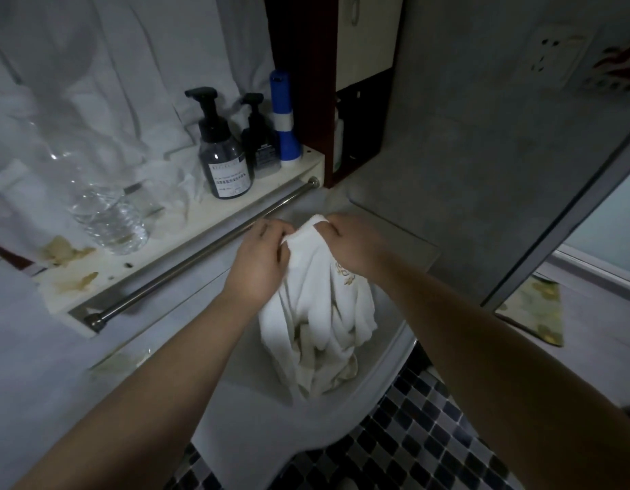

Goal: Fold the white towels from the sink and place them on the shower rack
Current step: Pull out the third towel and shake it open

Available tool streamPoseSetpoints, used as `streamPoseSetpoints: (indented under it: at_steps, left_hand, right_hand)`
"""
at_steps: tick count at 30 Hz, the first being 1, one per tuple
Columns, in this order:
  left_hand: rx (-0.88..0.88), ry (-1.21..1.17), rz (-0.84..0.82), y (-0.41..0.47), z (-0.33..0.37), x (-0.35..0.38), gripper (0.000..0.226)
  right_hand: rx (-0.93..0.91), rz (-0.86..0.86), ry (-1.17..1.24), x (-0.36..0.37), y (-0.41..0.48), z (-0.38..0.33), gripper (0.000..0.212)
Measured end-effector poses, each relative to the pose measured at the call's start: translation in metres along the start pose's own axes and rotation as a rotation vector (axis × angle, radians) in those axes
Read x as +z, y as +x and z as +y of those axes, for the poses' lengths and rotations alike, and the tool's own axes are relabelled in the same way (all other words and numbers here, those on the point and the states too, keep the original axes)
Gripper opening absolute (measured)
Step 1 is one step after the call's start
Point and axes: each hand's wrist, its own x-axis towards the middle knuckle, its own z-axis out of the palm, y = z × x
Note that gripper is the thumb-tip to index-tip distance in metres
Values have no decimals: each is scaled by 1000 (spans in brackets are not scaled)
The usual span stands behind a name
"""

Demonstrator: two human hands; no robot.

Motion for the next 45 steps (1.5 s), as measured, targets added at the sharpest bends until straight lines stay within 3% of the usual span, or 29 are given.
streamPoseSetpoints:
  at_steps: [5,9,11,14,17,20,22,23,26,27,33,38,45]
  left_hand:
    - [-229,113,-64,-10,-21,1,27]
    - [-451,114,47,-29,-51,-6,27]
    - [-644,85,143,-34,-62,-8,31]
    - [-910,2,221,-31,-68,-6,24]
    - [-761,-23,146,-23,-50,2,26]
    - [-568,-120,31,-13,-21,6,25]
    - [-442,-190,-1,-5,-4,6,29]
    - [-365,-214,-23,-2,4,6,27]
    - [-198,-245,-117,-3,12,6,20]
    - [-188,-240,-137,-4,10,5,23]
    - [-256,10,-236,-17,-14,-7,23]
    - [-419,-77,-277,-34,-30,-13,17]
    - [-663,-338,-118,-35,-37,-10,24]
  right_hand:
    - [41,246,234,-4,4,6,37]
    - [218,456,418,-15,9,27,36]
    - [292,512,369,-18,11,38,35]
    - [316,413,180,-11,10,46,31]
    - [307,190,186,6,8,45,25]
    - [170,-45,325,20,0,32,70]
    - [40,-169,318,28,-3,22,86]
    - [-11,-189,285,30,-3,19,80]
    - [-97,-142,154,32,2,13,26]
    - [-95,-121,110,31,3,13,22]
    - [135,108,82,22,12,26,32]
    - [383,279,276,4,23,44,31]
    - [563,247,522,2,19,47,42]
